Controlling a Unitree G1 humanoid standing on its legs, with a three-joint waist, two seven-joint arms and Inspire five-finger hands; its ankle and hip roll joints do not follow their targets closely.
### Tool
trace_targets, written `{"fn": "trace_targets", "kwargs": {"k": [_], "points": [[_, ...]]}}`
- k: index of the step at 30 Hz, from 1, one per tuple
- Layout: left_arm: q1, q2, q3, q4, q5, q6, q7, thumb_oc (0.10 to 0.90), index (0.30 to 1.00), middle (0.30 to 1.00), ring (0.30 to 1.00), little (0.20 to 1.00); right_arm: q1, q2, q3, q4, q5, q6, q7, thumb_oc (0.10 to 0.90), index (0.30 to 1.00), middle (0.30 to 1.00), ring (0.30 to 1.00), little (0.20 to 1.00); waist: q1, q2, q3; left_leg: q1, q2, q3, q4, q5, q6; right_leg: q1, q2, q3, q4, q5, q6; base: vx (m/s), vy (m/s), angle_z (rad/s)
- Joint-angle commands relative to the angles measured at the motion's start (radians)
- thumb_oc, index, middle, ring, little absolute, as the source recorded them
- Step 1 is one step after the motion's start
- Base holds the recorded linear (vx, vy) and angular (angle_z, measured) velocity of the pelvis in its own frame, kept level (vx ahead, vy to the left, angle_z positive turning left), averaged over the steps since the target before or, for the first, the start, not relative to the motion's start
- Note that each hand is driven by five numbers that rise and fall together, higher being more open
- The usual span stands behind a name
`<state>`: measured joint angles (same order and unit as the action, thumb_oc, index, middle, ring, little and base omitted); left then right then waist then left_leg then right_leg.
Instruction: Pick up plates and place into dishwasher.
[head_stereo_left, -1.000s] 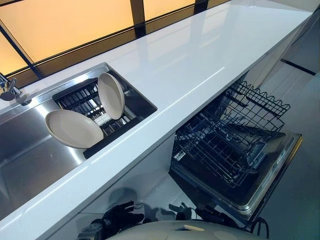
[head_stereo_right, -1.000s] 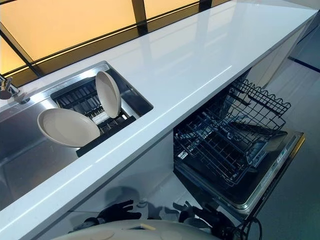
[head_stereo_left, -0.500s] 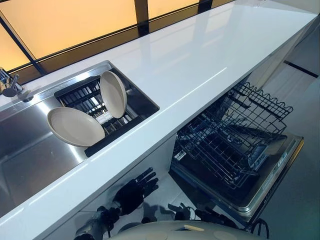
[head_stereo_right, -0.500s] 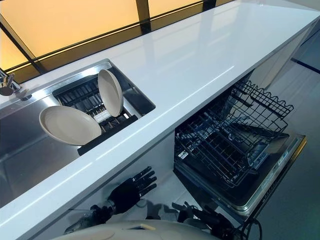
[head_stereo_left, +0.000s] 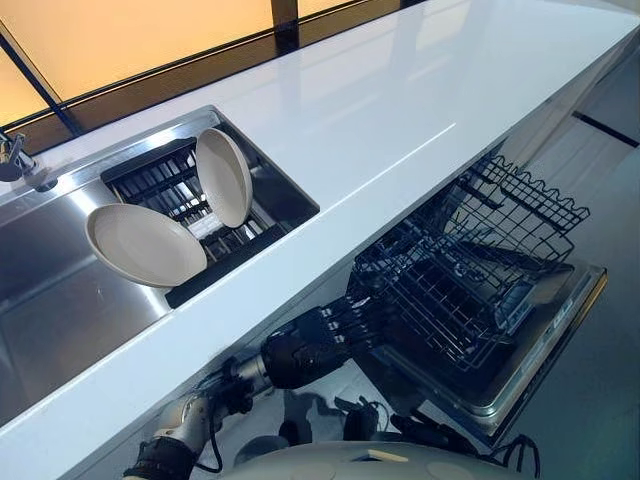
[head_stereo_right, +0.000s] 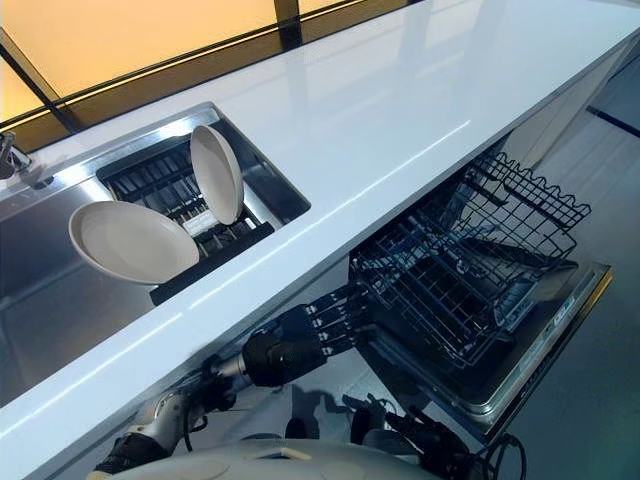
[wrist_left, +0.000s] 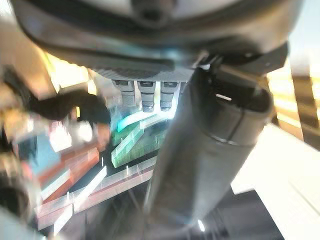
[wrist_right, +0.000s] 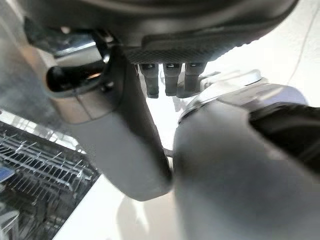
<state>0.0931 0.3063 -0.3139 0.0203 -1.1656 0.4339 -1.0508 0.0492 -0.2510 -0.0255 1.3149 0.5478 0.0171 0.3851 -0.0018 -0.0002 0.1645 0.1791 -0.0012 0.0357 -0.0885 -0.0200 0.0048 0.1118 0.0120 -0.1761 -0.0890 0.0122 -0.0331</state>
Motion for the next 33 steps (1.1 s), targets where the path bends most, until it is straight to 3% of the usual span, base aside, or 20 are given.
{"fn": "trace_targets", "kwargs": {"k": [1,5,6,7,8,10,11,13,14,17,18,19,21,23,25,29,33], "points": [[-0.308,-0.090,0.076,-0.240,-0.422,-0.148,0.033,0.800,0.900,0.900,0.900,0.900,-0.032,-0.022,0.013,0.056,-0.001,-0.030,0.025,0.800,0.900,0.900,0.900,0.900,-0.019,0.035,-0.056,-0.025,-0.039,0.024,0.001,-0.080,0.024,-0.011,0.008,-0.006,0.123,-0.134,0.082,0.00,0.000,0.00],[-0.359,-0.110,0.057,-0.300,-0.541,-0.325,0.152,0.800,0.900,0.900,0.900,0.900,-0.032,-0.007,0.049,0.053,0.009,-0.032,0.020,0.800,0.900,0.900,0.900,0.900,-0.031,0.027,-0.059,-0.013,-0.037,0.030,0.001,-0.088,0.021,0.004,0.010,-0.010,0.118,-0.139,0.079,0.01,-0.004,0.01],[-0.361,-0.110,0.056,-0.304,-0.537,-0.344,0.157,0.800,0.900,0.900,0.900,0.900,-0.032,-0.006,0.051,0.052,0.010,-0.032,0.020,0.800,0.900,0.900,0.900,0.900,-0.031,0.026,-0.058,-0.012,-0.037,0.030,0.001,-0.088,0.021,0.005,0.010,-0.010,0.118,-0.140,0.079,0.00,0.000,0.00],[-0.370,-0.109,0.055,-0.314,-0.523,-0.401,0.187,0.800,0.900,0.900,0.900,0.900,-0.031,-0.002,0.060,0.047,0.014,-0.031,0.018,0.800,0.900,0.900,0.900,0.900,-0.033,0.025,-0.058,-0.011,-0.036,0.031,0.001,-0.087,0.020,0.007,0.010,-0.012,0.117,-0.140,0.079,0.00,0.000,0.00],[-0.384,-0.099,0.055,-0.320,-0.465,-0.507,0.231,0.800,0.900,0.900,0.900,0.900,-0.030,0.001,0.072,0.038,0.013,-0.027,0.012,0.800,0.900,0.900,0.900,0.900,-0.035,0.025,-0.058,-0.010,-0.035,0.032,0.001,-0.087,0.018,0.010,0.011,-0.017,0.115,-0.141,0.077,0.00,0.000,0.00],[-0.389,-0.086,0.062,-0.326,-0.414,-0.581,0.284,0.800,0.900,0.900,0.900,0.900,-0.028,0.003,0.080,0.030,0.011,-0.026,0.005,0.800,0.900,0.900,0.900,0.900,-0.035,0.024,-0.057,-0.009,-0.034,0.032,0.001,-0.086,0.017,0.012,0.011,-0.020,0.111,-0.141,0.075,0.00,0.000,0.00],[-0.391,-0.075,0.069,-0.332,-0.342,-0.664,0.343,0.800,0.900,0.900,0.900,0.900,-0.024,0.005,0.087,0.024,0.012,-0.028,-0.002,0.800,0.900,0.900,0.900,0.900,-0.034,0.024,-0.057,-0.010,-0.034,0.030,0.001,-0.085,0.016,0.013,0.012,-0.022,0.108,-0.141,0.074,-0.02,-0.033,0.01],[-0.385,-0.054,0.094,-0.333,-0.247,-0.748,0.429,0.800,0.900,0.900,0.900,0.900,-0.019,0.007,0.091,0.010,0.018,-0.027,-0.012,0.800,0.900,0.900,0.900,0.900,-0.028,0.024,-0.056,-0.011,-0.034,0.024,0.001,-0.082,0.015,0.017,0.014,-0.027,0.098,-0.140,0.071,-0.02,-0.044,0.03],[-0.376,-0.027,0.126,-0.334,-0.111,-0.832,0.510,0.800,0.900,0.900,0.900,0.900,-0.011,0.008,0.096,-0.003,0.024,-0.028,-0.019,0.800,0.900,0.900,0.900,0.900,-0.020,0.023,-0.057,-0.014,-0.035,0.019,0.001,-0.078,0.015,0.020,0.017,-0.031,0.091,-0.139,0.068,-0.03,-0.061,0.04],[-0.357,0.029,0.186,-0.353,0.151,-0.924,0.656,0.800,0.900,0.900,0.900,0.900,0.004,0.009,0.100,-0.021,0.033,-0.035,-0.025,0.800,0.900,0.900,0.900,0.900,-0.006,0.020,-0.058,-0.023,-0.035,0.012,0.006,-0.072,0.011,0.022,0.020,-0.039,0.085,-0.141,0.063,-0.03,-0.058,0.04],[-0.356,0.029,0.185,-0.355,0.154,-0.923,0.659,0.800,0.900,0.900,0.900,0.900,0.004,0.009,0.101,-0.021,0.033,-0.035,-0.025,0.800,0.900,0.900,0.900,0.900,-0.006,0.020,-0.058,-0.023,-0.035,0.011,0.006,-0.072,0.011,0.022,0.020,-0.040,0.085,-0.141,0.063,-0.03,-0.082,0.08],[-0.344,0.095,0.254,-0.372,0.451,-0.974,0.845,0.800,0.900,0.900,0.900,0.900,0.018,0.010,0.104,-0.039,0.047,-0.040,-0.038,0.800,0.900,0.900,0.900,0.900,0.007,0.016,-0.056,-0.032,-0.036,0.004,0.022,-0.071,0.010,0.022,0.021,-0.044,0.089,-0.147,0.057,-0.03,-0.071,0.05],[-0.339,0.148,0.310,-0.375,0.676,-0.971,0.987,0.800,0.900,0.900,0.900,0.900,0.025,0.009,0.099,-0.045,0.056,-0.042,-0.046,0.800,0.900,0.900,0.900,0.900,0.015,0.014,-0.057,-0.044,-0.038,-0.005,0.040,-0.073,0.009,0.020,0.023,-0.046,0.092,-0.152,0.051,-0.03,-0.072,0.02],[-0.332,0.217,0.384,-0.363,0.909,-0.910,1.128,0.800,0.900,0.900,0.900,0.900,0.033,0.005,0.094,-0.048,0.071,-0.041,-0.058,0.800,0.900,0.900,0.900,0.900,0.026,0.012,-0.061,-0.056,-0.040,-0.011,0.056,-0.075,0.008,0.020,0.024,-0.049,0.092,-0.156,0.046,-0.02,-0.053,0.10],[-0.320,0.278,0.437,-0.339,1.040,-0.853,1.218,0.800,0.900,0.900,0.900,0.900,0.038,0.002,0.085,-0.053,0.076,-0.035,-0.060,0.800,0.900,0.900,0.900,0.900,0.033,0.012,-0.064,-0.064,-0.042,-0.013,0.065,-0.074,0.005,0.022,0.023,-0.052,0.089,-0.157,0.045,-0.01,-0.030,0.08],[-0.280,0.423,0.549,-0.242,1.262,-0.778,1.380,0.800,0.900,0.900,0.900,0.900,0.051,-0.007,0.072,-0.076,0.067,-0.018,-0.070,0.800,0.900,0.900,0.900,0.900,0.039,0.019,-0.070,-0.078,-0.044,-0.010,0.076,-0.070,-0.002,0.019,0.021,-0.057,0.085,-0.157,0.043,0.00,0.003,0.03],[-0.249,0.535,0.615,-0.169,1.339,-0.730,1.413,0.800,0.900,0.900,0.900,0.900,0.054,-0.017,0.070,-0.114,0.045,0.008,-0.081,0.800,0.900,0.900,0.900,0.900,0.035,0.032,-0.072,-0.086,-0.041,-0.001,0.074,-0.061,-0.010,0.013,0.020,-0.057,0.085,-0.157,0.043,0.00,0.042,0.00]]}}
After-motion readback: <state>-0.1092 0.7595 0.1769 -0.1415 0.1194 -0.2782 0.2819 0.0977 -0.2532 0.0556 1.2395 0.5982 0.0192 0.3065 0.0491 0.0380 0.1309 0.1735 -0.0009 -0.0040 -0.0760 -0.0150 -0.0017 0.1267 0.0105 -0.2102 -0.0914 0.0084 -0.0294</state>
